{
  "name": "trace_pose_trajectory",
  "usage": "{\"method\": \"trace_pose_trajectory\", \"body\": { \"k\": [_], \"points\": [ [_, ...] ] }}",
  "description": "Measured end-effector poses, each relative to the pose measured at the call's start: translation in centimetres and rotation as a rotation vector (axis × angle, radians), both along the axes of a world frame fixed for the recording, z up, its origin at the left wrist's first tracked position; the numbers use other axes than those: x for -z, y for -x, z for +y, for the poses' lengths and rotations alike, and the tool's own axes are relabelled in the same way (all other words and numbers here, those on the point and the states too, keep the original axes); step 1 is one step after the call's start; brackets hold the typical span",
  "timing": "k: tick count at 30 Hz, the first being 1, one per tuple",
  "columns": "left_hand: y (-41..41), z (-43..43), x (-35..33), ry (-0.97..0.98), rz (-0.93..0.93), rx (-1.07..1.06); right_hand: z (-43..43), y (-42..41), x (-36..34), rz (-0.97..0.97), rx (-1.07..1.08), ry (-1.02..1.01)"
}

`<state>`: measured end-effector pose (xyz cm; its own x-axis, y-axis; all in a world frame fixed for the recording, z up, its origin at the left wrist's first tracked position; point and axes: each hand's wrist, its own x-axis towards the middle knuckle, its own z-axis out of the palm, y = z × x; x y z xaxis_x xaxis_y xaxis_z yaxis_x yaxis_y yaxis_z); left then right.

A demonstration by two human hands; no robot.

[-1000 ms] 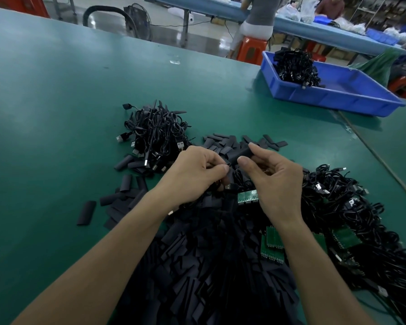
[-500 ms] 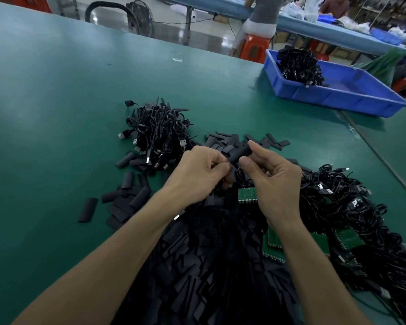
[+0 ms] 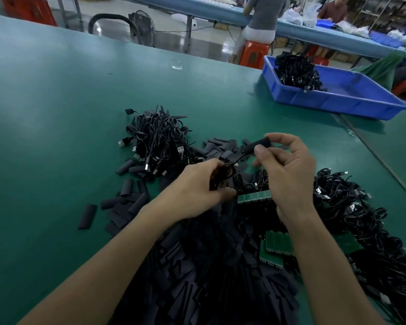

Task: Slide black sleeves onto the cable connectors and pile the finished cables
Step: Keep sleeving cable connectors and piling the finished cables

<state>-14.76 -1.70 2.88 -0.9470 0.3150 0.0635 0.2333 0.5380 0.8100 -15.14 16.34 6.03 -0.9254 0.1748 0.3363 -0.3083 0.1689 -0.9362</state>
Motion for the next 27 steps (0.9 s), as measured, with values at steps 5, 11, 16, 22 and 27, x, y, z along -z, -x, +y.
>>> {"method": "trace_pose_trajectory", "body": {
  "k": [5, 11, 16, 22, 27],
  "points": [
    [0.9, -1.7, -0.9, -0.132, 0.095, -0.209, 2.1, 0.0, -0.9, -0.103, -0.037, -0.421],
    [4.6, -5.0, -2.4, -0.251, 0.242, -0.612, 4.1, -1.0, -2.5, -0.436, -0.325, -0.983],
    [9.2, -7.7, -2.6, -0.254, 0.207, -0.841, 3.8, -0.9, -1.9, -0.348, -0.279, -1.105],
    [10.9, -8.3, -0.6, -0.068, 0.035, -0.925, 4.0, -0.4, -0.8, -0.223, -0.206, -1.072],
    [10.0, -6.2, -0.8, 0.089, 0.130, -0.915, 4.2, 0.5, -0.3, -0.181, -0.153, -1.116]
  ]
}}
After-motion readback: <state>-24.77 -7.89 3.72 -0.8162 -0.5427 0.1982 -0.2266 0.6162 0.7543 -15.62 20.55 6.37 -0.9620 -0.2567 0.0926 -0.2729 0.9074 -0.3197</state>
